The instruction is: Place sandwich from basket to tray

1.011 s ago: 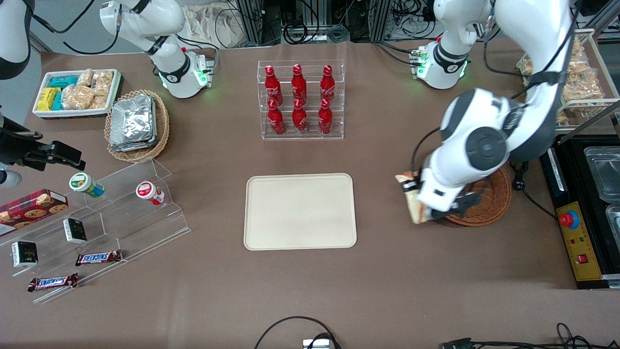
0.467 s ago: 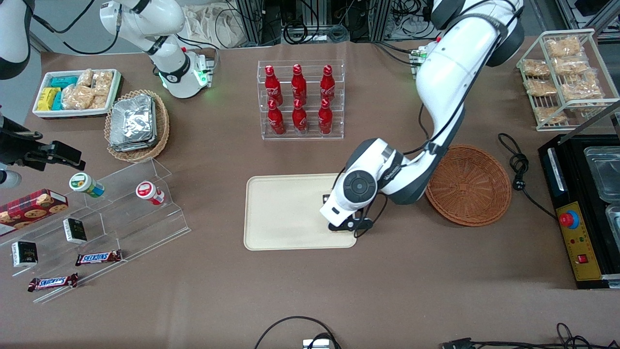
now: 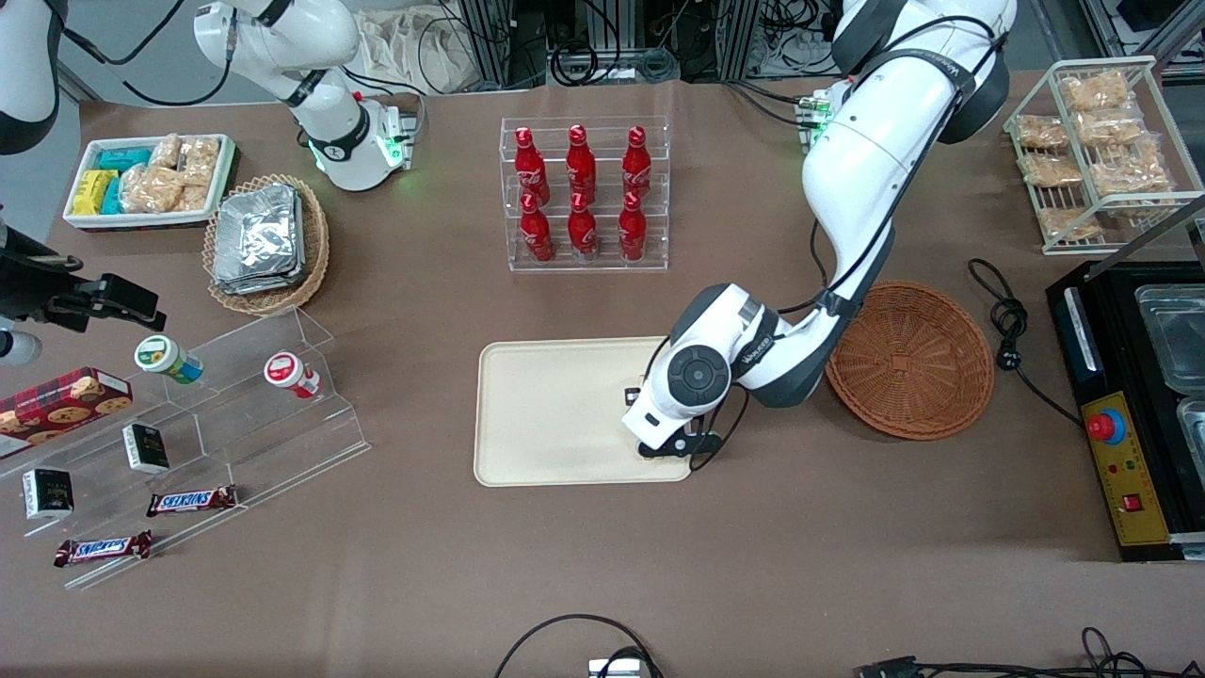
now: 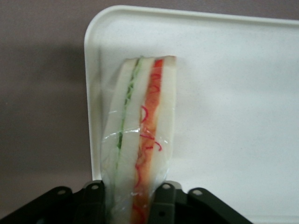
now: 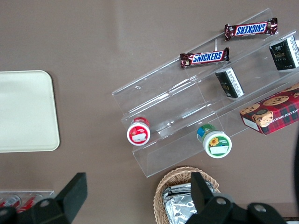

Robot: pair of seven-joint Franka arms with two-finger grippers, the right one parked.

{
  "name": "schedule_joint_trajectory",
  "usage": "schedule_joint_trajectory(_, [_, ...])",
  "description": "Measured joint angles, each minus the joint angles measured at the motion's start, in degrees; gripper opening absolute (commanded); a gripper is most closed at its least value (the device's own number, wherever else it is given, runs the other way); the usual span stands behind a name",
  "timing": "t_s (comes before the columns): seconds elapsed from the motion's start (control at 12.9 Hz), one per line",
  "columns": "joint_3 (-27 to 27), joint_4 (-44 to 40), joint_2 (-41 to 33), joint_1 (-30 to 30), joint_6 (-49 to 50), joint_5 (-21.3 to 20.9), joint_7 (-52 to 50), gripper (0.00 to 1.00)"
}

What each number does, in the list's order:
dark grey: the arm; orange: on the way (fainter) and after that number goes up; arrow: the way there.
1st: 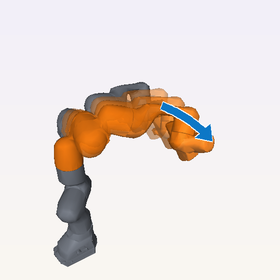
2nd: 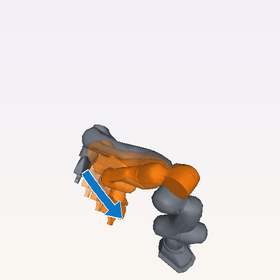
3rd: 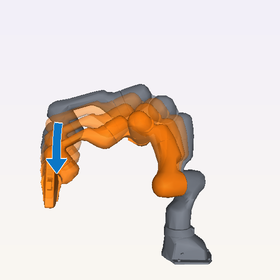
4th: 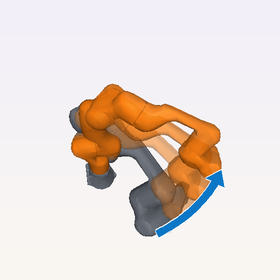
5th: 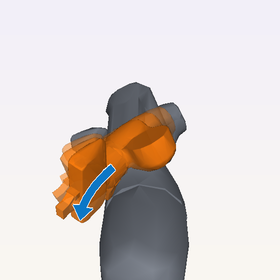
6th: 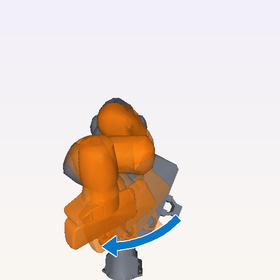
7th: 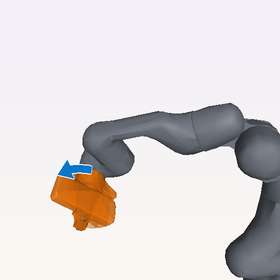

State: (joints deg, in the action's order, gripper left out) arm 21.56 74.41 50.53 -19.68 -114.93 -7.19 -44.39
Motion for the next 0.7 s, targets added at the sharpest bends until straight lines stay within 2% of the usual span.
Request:
schedule_joint_trajectory(0.39, [0.0, -1.5, -0.5, 0.3, 1.1, -0.1, -1.6, 1.00])
schedule_joint_trajectory(0.7, [0.0, -2.7, -6.6, 2.1, 15.5, -3.6, -1.7, 1.00])
